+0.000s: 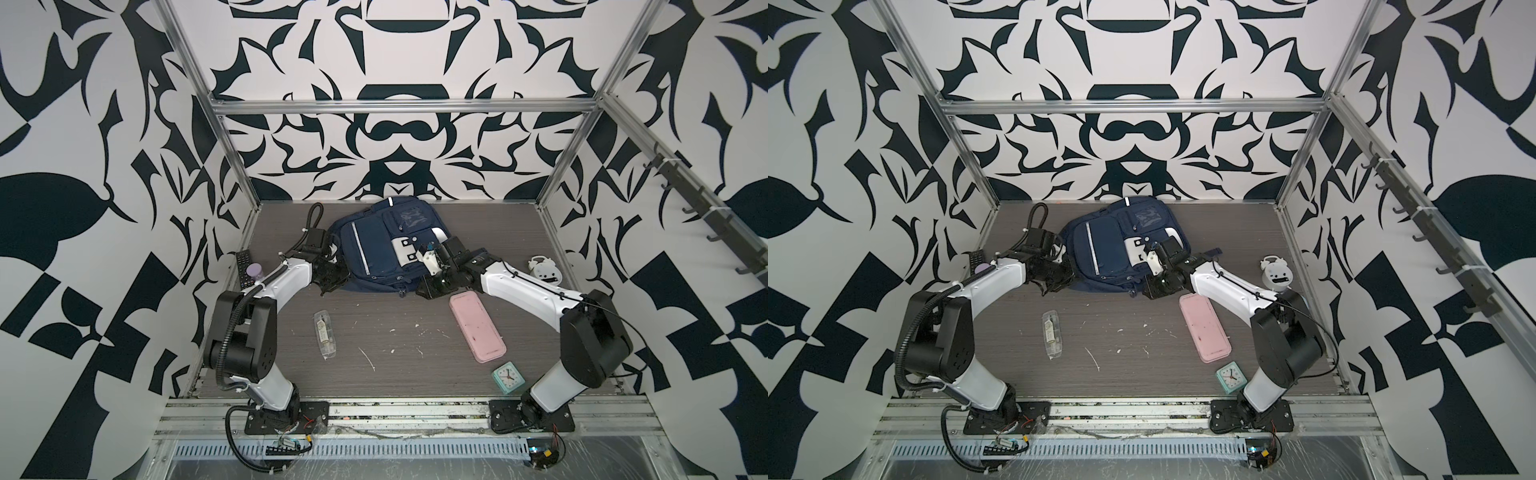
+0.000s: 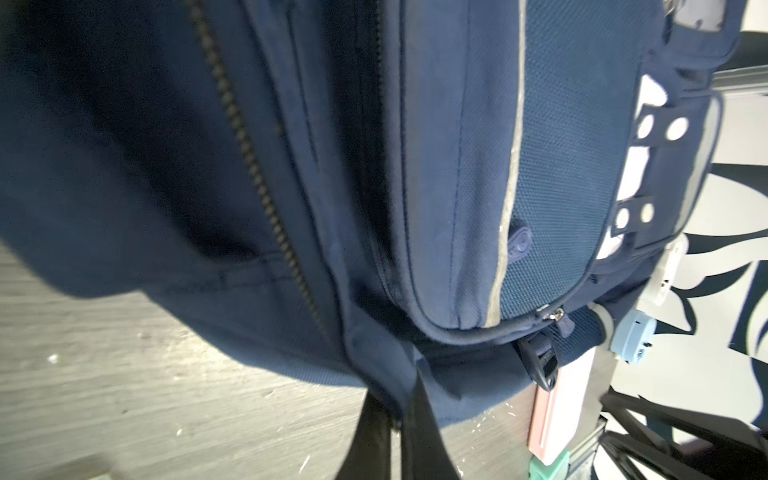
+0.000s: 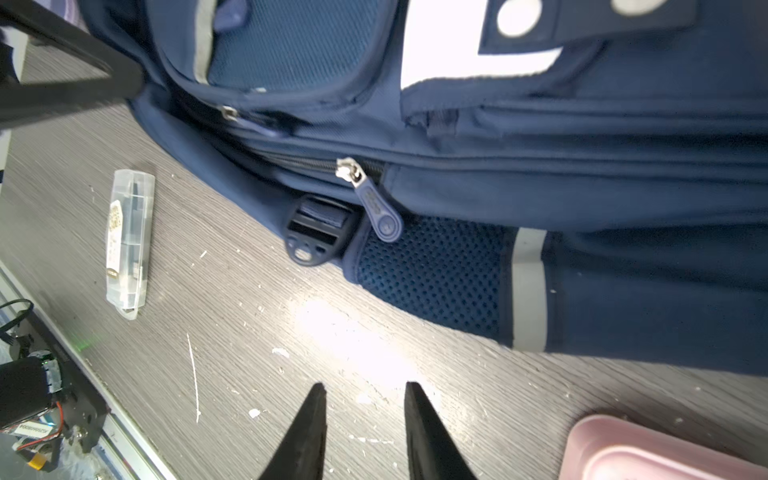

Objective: Pack the student bag

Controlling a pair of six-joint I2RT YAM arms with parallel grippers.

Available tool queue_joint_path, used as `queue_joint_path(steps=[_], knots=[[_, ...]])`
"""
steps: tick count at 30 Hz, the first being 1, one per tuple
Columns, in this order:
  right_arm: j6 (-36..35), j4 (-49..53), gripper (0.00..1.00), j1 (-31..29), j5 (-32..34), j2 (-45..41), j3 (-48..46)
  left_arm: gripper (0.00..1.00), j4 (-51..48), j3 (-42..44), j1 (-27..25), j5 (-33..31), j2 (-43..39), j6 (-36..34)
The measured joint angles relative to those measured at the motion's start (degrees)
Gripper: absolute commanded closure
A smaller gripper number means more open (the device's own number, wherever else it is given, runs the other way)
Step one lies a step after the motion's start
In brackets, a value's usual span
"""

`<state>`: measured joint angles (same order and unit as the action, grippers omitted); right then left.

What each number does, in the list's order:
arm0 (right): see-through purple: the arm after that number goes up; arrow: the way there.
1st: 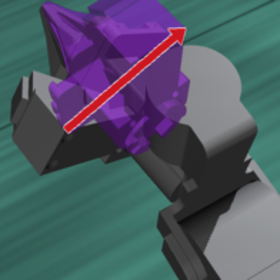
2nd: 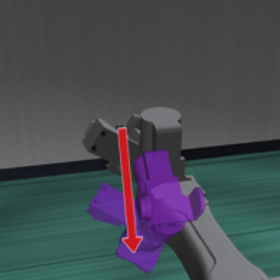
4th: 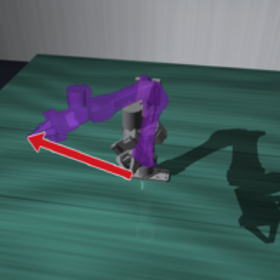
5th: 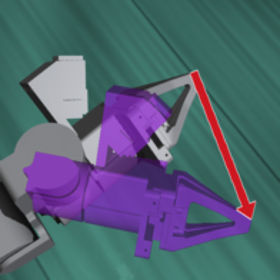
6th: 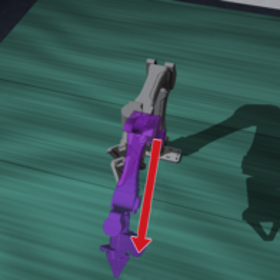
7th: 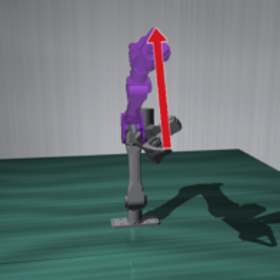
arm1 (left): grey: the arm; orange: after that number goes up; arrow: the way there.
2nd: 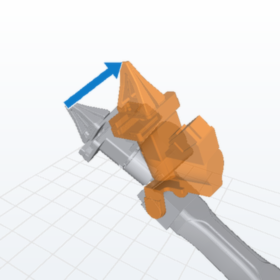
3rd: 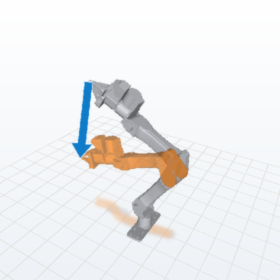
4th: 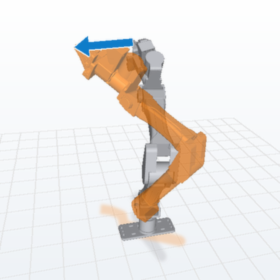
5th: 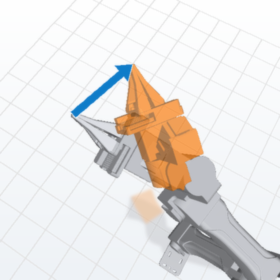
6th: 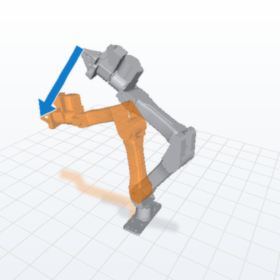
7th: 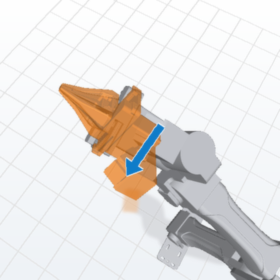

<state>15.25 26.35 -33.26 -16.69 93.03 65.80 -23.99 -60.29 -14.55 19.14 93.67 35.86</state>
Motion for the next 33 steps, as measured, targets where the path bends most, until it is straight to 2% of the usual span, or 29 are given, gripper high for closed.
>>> queue_joint_path(steps=[7, 19, 26, 33], knots=[[1.79, -0.24, 0.60, 0.00, 1.73, 3.98, 4.85, 0.89, -1.03, 0.20, -2.78, -4.02, 0.17, -2.01], [4.31, -2.56, 0.52, 0.52, 2.36, 12.04, 10.05, 0.87, -0.52, 2.73, -3.10, -5.92, 0.13, -3.54], [5.14, -3.28, 0.52, 0.68, 2.10, 13.66, 10.05, 0.87, 0.39, 3.54, -3.10, -5.84, 0.04, -3.80], [7.08, -5.07, 0.60, 0.90, 0.59, 14.23, 9.94, 0.87, 0.55, 3.56, -3.10, -5.66, -0.17, -3.80]])
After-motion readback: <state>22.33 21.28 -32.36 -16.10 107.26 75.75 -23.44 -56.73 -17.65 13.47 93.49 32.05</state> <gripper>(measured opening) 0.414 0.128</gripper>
